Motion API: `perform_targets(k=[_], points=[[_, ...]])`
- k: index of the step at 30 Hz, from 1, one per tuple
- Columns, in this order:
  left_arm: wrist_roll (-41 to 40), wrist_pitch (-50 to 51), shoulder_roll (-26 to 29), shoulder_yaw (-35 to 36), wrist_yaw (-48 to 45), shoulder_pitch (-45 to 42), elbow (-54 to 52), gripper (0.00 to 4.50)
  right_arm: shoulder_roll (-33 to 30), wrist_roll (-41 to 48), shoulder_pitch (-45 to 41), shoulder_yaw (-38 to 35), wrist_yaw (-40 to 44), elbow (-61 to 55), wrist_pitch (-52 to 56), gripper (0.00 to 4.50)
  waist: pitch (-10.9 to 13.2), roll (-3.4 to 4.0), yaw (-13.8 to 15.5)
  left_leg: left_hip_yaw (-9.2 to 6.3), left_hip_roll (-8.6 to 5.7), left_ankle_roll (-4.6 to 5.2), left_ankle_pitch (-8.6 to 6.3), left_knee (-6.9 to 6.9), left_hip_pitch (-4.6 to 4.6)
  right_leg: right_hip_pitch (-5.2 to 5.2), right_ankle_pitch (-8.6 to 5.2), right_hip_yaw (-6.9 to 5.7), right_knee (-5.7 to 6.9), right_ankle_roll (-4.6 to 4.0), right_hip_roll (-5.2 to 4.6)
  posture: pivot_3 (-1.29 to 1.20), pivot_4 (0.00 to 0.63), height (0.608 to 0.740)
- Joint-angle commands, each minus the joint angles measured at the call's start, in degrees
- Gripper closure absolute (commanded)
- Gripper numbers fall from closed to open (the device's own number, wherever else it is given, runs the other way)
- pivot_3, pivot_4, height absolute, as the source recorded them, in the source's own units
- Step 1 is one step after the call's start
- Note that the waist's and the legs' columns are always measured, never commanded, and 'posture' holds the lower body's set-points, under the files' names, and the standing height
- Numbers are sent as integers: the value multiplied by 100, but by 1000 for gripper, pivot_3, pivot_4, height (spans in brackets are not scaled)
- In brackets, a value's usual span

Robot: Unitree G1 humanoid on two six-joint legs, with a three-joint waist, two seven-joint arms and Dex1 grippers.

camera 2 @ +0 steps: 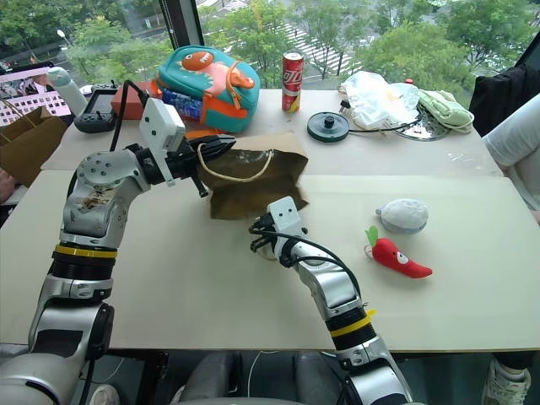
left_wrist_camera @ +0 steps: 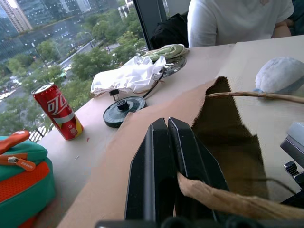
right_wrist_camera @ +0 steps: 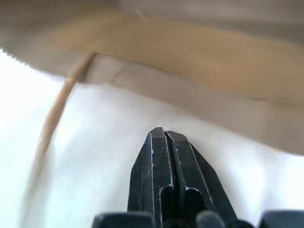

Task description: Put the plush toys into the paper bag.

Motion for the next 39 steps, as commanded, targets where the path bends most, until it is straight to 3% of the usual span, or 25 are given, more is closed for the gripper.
perform_targets(k=[1,4,12,19,22,26,34,39], points=[[-96,52,12,42,16,-28,-294,4500,20,-23,22,-180,-65,-355,4,4476,0,0,1,0,0,0,0,0,0,0,0,0,0,0,0,0,150,733],[-89,53,7,16,17,20,-312,4500,-56,144,141,-385,-45,-896,131,4476,0,0,4,0,0,0,0,-1,0,0,0,0,0,0,0,0,150,733],[-44,-13,-12,-45,13,120,-276,4500,-1060,504,564,-586,412,-2993,1424,4476,0,0,20,-1,-3,0,0,-2,-6,-1,0,0,-5,1,-3,0,150,733],[-13,-86,-61,-101,-5,187,-195,4500,-1289,1079,541,-687,576,-4014,2293,4476,0,0,1,-4,0,0,0,-3,-5,-2,-1,0,-4,1,2,0,150,733],[-46,-53,-80,-102,6,205,-239,4500,-1027,1140,428,-1428,88,-4036,2411,4476,0,0,13,-4,-1,0,0,-3,-5,-2,-1,0,-5,1,1,0,150,733],[-72,-29,-111,-88,32,205,-250,4500,-1348,1136,601,-2336,-150,-4153,2746,4476,0,0,76,-4,-9,-1,0,-3,-7,0,-1,-1,-8,2,-7,0,150,733],[-77,-33,-163,-106,44,246,-269,4500,-1985,800,780,-3520,-706,-3738,3077,2091,0,0,52,-2,-11,0,0,-5,-17,-7,-2,1,-12,3,-9,0,150,733],[-79,-26,-183,-111,50,249,-284,4500,-2142,310,626,-3387,-1153,-3154,2985,412,0,0,12,-2,-11,0,0,-5,-10,-3,-2,2,-11,3,-8,0,150,733]])
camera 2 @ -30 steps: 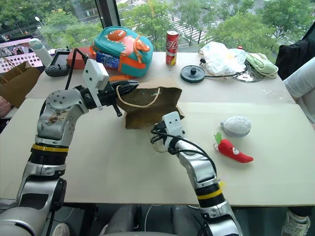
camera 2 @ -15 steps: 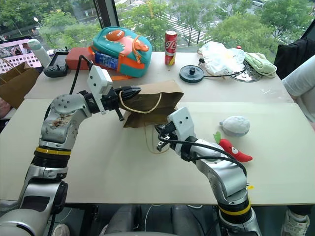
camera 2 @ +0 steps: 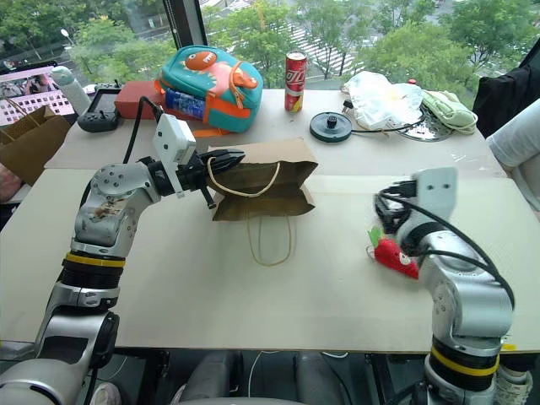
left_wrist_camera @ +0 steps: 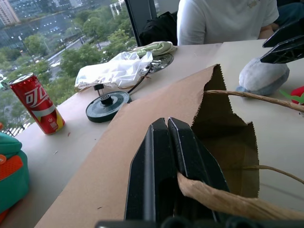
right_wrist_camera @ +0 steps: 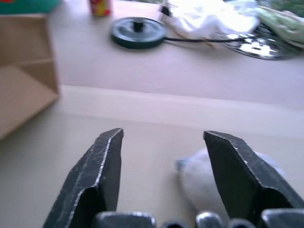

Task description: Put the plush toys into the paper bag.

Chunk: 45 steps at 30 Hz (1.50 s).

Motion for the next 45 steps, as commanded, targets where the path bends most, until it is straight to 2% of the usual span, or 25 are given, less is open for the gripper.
perform_targets(k=[1,9,16,20,22,27,31,35,39,45], points=[[-36,-52,-9,46,43,-37,-175,4500,-78,-403,-239,153,-353,346,-148,71,0,0,-27,0,1,0,0,0,0,-1,0,1,0,0,1,0,150,733],[-19,-46,-17,35,61,-19,-203,4500,301,-688,-970,71,-858,1892,-410,71,0,2,-18,4,-1,0,0,-2,0,-2,0,5,-1,0,0,0,150,733],[-35,-24,-17,41,108,9,-275,4500,500,-640,-929,33,-898,2450,-423,71,0,3,-10,3,-1,0,0,-10,-4,-2,0,4,-6,0,-1,0,150,733],[-22,-38,-1,30,111,65,-311,4500,631,-567,-875,-25,-795,2446,-514,970,-1,4,-38,3,1,0,0,-10,1,-1,0,5,-4,0,1,0,150,733],[-19,-36,2,28,113,71,-320,4500,658,-581,-874,-34,-770,2441,-536,1752,-1,4,-42,3,2,0,0,-10,4,0,0,6,-1,0,2,0,150,733],[-12,-36,-6,17,113,50,-317,4500,649,-595,-903,-27,-692,2447,-531,3298,-1,4,-41,4,2,0,0,-10,9,3,0,6,0,0,2,0,150,733],[-16,-42,-26,19,120,13,-273,4500,681,-533,-907,-119,-657,2228,-667,3298,-1,3,-40,4,2,0,0,-10,9,3,0,6,0,0,2,0,150,733],[-45,-21,-48,34,126,-17,-236,4500,598,-85,-891,-236,-206,1147,-714,3298,3,10,-39,5,1,0,0,-13,8,0,0,9,0,0,2,0,150,733],[-66,4,-75,43,137,-40,-207,4500,506,899,-723,-293,451,-244,-75,3298,5,13,-19,4,0,0,0,-19,4,-3,0,9,-3,0,2,0,150,733],[-115,70,-109,55,145,-62,-214,4500,645,2261,-679,-234,749,-1504,1014,3298,5,13,-13,-3,0,0,0,-20,-3,-2,0,3,-8,1,1,0,150,733]])
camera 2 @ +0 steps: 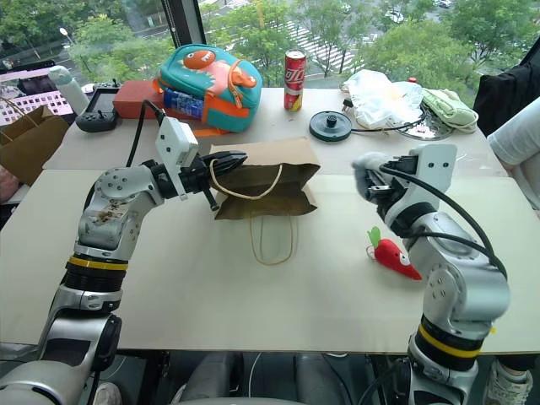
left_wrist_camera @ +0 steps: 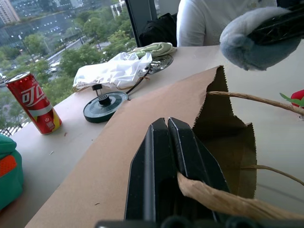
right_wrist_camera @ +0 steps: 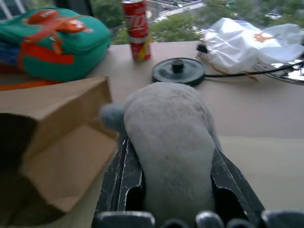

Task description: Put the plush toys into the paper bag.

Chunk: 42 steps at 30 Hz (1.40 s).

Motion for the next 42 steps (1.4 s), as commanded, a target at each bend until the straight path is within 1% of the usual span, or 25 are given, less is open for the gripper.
perform_targets(k=[1,4,6,8,14,21,24,27,30,32,37,42], points=[[-75,32,2,73,30,-154,-106,4500,-14,874,70,89,210,-811,625,3298,0,0,0,0,0,0,0,1,0,0,0,0,0,0,0,0,150,733],[-75,45,-1,75,21,-160,-104,4500,101,1225,137,239,156,-997,897,3298,0,0,-1,-1,0,0,0,1,1,0,0,-1,0,0,1,0,150,733],[-78,62,-3,78,12,-173,-103,4500,53,1274,187,552,137,-1052,969,3298,0,0,-5,-1,0,0,0,1,1,0,0,-1,0,0,1,0,150,733],[-79,67,-6,75,2,-186,-99,4500,143,1234,116,864,9,-997,943,3298,0,0,-9,-1,0,0,0,1,1,0,-1,-1,0,0,1,0,150,733],[-98,96,-9,71,-30,-222,-117,4500,408,512,-168,1974,-505,-284,560,3298,0,0,-13,-2,0,-2,1,1,2,-3,0,-2,1,0,1,0,150,733],[-110,129,-23,51,-56,-235,-150,4500,597,-137,-489,2658,-627,522,-98,3298,0,0,-2,-3,0,-2,2,2,-6,-7,0,-4,-2,0,1,0,150,733],[-118,146,-42,41,-63,-248,-164,4500,684,-531,-676,2901,-668,1111,-575,3298,0,0,-3,-4,0,-2,2,1,-6,-8,0,-5,-2,0,1,0,150,733],[-134,167,-82,-18,-115,-232,-213,4500,1047,-962,-1205,2922,-865,2166,-1195,3298,0,0,-27,-3,0,-2,2,2,-4,-8,0,-4,-1,0,1,0,150,733],[-131,173,-100,-49,-146,-216,-234,4500,1307,-1210,-1512,2810,-1022,2835,-1507,3298,0,0,-20,-5,1,-4,3,1,-3,-10,0,-6,4,-1,3,0,150,733],[-121,167,-107,-68,-163,-199,-246,4500,1545,-1268,-1632,2608,-1206,3213,-1638,3298,0,0,-16,-5,1,-4,3,-1,-4,-10,1,-6,3,-1,2,0,150,733],[-111,171,-118,-68,-173,-225,-232,4500,1946,-1393,-1760,2160,-1634,3651,-1817,3298,0,0,-5,-8,0,-4,3,-8,-14,-11,2,-9,13,-3,-1,0,150,733],[-98,187,-100,-58,-177,-223,-235,4500,1960,-1605,-1771,2007,-1817,3718,-1916,3298,0,1,-13,-10,-1,-4,3,-9,-18,-13,2,-14,12,-3,-5,0,150,733]])
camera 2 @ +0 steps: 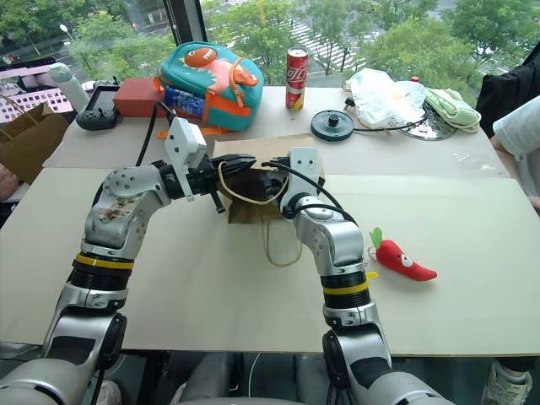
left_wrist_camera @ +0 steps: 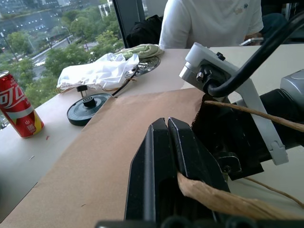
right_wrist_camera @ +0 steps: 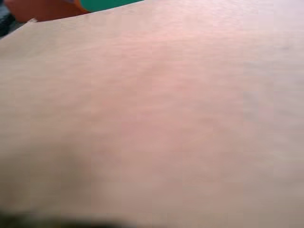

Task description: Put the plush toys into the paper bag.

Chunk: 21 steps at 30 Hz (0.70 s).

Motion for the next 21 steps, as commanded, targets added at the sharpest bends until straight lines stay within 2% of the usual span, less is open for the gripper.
perform_targets(k=[1,2,3,10,16,21], points=[[-75,-20,23,36,-10,-126,-209,4500,3,-172,-166,-168,-188,-130,-257,3019,0,0,-4,0,0,0,0,-1,0,0,0,0,0,0,0,0,150,733],[-73,-17,26,38,-12,-124,-208,4500,6,-197,-161,-196,-207,-126,-268,2706,0,0,-4,-1,0,0,0,-1,1,-1,0,-1,-1,0,1,0,150,733],[-74,-14,27,39,-13,-123,-210,4500,12,-213,-156,-217,-214,-130,-273,2582,0,0,-6,-1,0,0,0,-1,1,-2,0,-1,-1,0,1,0,150,733],[-54,-15,27,30,-15,-132,-185,4500,83,-155,-144,-297,-134,-309,-179,97,0,0,-21,-1,1,0,0,-2,1,-6,0,0,-1,0,2,0,150,733],[-26,-38,28,35,-1,-159,-136,4500,-67,158,86,-323,149,-1207,571,32,0,1,-9,-1,0,0,0,-2,-1,-6,0,0,1,0,1,0,150,733],[-12,-53,23,40,28,-155,-120,4500,-635,541,481,-382,641,-2271,1410,32,0,1,13,-3,-1,0,0,-1,-5,-5,0,-3,-1,0,0,0,150,733]])
